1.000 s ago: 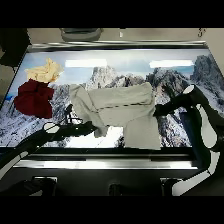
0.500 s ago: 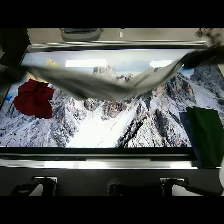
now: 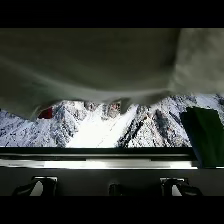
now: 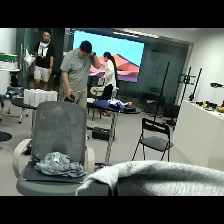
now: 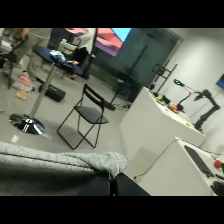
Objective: Fold the shirts.
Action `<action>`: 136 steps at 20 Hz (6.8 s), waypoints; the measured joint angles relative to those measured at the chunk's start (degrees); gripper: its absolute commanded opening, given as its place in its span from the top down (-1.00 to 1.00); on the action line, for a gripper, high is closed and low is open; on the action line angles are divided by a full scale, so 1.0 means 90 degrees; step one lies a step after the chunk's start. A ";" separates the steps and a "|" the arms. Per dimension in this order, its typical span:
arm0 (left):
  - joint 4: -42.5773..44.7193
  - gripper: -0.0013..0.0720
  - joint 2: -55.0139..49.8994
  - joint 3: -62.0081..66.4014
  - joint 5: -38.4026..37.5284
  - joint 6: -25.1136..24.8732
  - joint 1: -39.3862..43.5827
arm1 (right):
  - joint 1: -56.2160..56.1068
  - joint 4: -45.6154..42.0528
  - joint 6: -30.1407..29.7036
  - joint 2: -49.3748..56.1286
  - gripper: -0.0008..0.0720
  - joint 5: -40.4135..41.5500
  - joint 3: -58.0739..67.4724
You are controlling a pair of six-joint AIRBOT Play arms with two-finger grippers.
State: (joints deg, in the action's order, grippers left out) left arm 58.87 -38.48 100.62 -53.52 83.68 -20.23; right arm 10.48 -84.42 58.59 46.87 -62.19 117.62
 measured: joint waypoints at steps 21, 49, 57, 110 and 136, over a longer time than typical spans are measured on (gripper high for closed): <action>-0.0202 0.89 -0.5860 -0.1882 -0.0588 -0.0240 0.1022 | -0.0002 0.1814 0.0522 0.6652 0.87 -0.0435 -0.0508; 0.0665 -0.35 -0.7295 -0.0906 -0.4141 -0.0891 0.0466 | 0.0083 0.1030 0.0551 0.6149 -0.62 -0.3150 -0.2382; 0.0899 -0.35 -0.5234 -0.4257 -0.3555 -0.0952 0.0155 | 0.0913 0.0891 0.0136 0.4867 -0.53 -0.3543 -0.3786; -0.0321 0.90 -0.7072 -0.1358 -0.2025 -0.0811 0.0544 | 0.0284 0.4141 0.0044 0.5654 0.86 0.1234 -0.4031; -0.0214 0.83 -0.5377 -0.0656 -0.2815 -0.0920 0.1671 | 0.0316 0.3886 0.0491 0.6246 0.87 -0.0189 -0.3774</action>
State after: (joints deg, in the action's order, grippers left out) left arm 56.95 -86.87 94.72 -78.85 75.40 -5.19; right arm 13.32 -49.45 63.00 103.09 -63.90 83.66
